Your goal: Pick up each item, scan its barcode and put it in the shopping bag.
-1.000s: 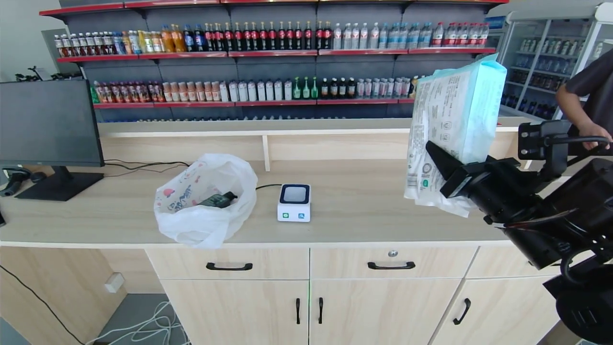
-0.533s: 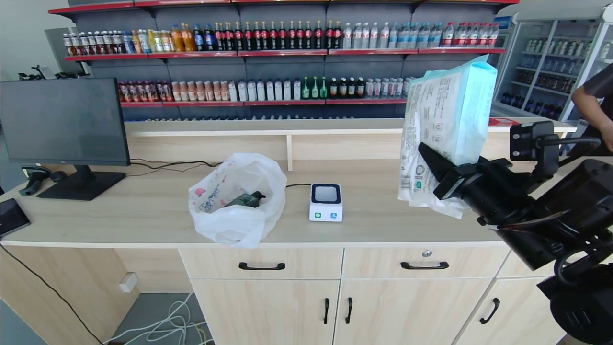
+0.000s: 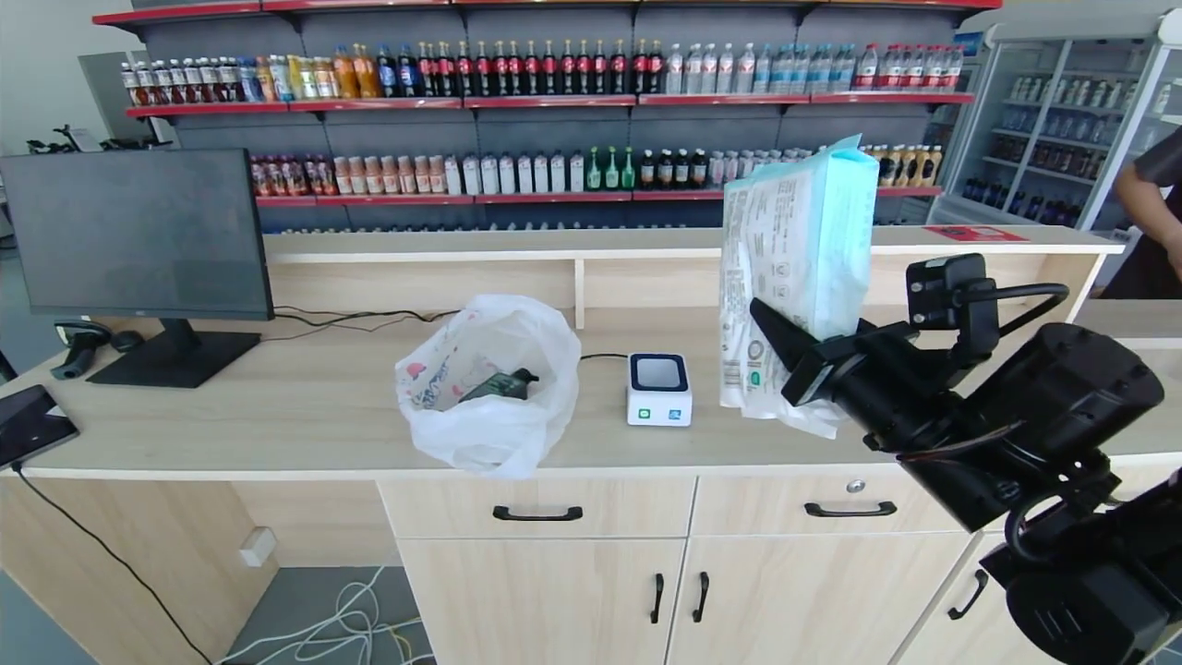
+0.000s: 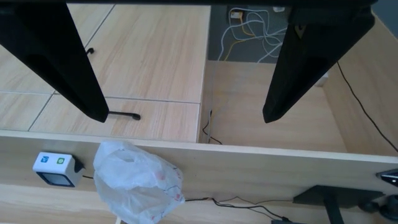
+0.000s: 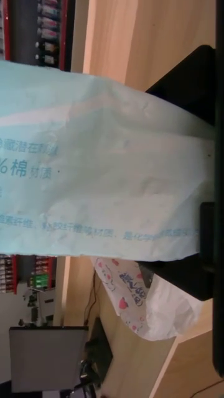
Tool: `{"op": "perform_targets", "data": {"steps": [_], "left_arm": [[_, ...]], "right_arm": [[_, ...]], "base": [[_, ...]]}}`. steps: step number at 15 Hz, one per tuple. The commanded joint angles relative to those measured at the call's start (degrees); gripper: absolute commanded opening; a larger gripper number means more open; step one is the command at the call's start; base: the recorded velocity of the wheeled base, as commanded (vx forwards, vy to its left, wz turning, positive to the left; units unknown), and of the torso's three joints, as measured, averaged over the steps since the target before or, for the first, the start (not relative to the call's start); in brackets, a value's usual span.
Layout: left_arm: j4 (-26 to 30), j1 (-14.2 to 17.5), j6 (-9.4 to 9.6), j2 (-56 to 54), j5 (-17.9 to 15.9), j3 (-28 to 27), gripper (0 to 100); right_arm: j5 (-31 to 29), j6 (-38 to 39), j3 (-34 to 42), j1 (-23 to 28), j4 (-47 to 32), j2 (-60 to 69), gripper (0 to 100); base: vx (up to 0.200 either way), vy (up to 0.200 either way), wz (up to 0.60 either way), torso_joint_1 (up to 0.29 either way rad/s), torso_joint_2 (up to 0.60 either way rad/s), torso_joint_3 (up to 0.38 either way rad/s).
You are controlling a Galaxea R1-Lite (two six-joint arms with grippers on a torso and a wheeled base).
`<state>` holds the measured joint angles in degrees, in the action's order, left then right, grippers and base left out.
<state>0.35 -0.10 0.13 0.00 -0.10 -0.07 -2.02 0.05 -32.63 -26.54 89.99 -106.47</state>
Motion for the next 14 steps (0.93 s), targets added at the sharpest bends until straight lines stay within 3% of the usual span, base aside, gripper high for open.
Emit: {"op": "perform_targets", "data": {"steps": [1,8,14], "left_arm": [[0.0,0.0,-0.05,0.0,0.0,0.0,100],[0.0,0.0,-0.22,0.0,0.0,0.0,100],[0.0,0.0,-0.22,0.0,0.0,0.0,100]], "right_arm": [[0.0,0.4,-2.1,-0.2,0.0,-4.4,0],[-0.1,0.3,-4.6,-1.6,0.0,-6.7,0],[2.5,-5.6,-4.2,-0.8,-1.8,-9.0,0]], "base": [[0.0,0.0,0.0,0.0,0.0,0.0],[0.2,0.0,0.0,0.002,0.0,0.0],[0.0,0.0,0.0,0.0,0.0,0.0]]}}
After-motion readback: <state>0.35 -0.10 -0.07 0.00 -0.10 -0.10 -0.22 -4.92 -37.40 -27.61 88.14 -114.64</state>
